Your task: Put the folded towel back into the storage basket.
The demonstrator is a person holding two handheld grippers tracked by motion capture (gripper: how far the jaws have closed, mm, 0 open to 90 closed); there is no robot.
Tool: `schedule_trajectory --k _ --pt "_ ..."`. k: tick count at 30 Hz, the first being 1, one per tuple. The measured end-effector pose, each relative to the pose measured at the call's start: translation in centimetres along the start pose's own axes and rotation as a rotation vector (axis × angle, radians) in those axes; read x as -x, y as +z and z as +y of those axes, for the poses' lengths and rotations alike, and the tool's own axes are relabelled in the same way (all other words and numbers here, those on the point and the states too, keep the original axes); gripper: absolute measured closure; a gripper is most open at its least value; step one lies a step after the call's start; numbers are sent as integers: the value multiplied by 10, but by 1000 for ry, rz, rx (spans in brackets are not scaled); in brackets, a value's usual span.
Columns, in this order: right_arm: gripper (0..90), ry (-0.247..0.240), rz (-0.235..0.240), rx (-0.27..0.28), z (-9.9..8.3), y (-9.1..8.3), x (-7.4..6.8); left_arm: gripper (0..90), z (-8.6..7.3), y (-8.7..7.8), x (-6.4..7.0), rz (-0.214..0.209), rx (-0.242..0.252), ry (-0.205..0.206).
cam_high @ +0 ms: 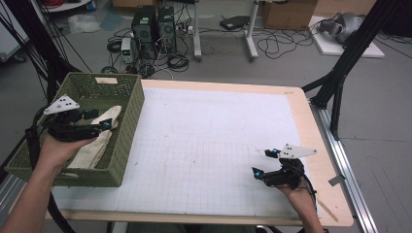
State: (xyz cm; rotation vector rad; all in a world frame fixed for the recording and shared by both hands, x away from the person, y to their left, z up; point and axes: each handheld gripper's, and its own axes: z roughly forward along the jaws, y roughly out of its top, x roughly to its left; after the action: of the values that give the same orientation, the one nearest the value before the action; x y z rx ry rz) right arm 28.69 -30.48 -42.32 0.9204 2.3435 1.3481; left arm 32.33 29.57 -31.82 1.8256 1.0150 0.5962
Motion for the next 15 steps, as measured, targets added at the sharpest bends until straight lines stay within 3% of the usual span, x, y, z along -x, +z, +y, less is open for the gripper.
schedule_trajectory --k 15 --pt "126 -7 -3 7 0 -1 0 353 12 2 27 -58 48 39"
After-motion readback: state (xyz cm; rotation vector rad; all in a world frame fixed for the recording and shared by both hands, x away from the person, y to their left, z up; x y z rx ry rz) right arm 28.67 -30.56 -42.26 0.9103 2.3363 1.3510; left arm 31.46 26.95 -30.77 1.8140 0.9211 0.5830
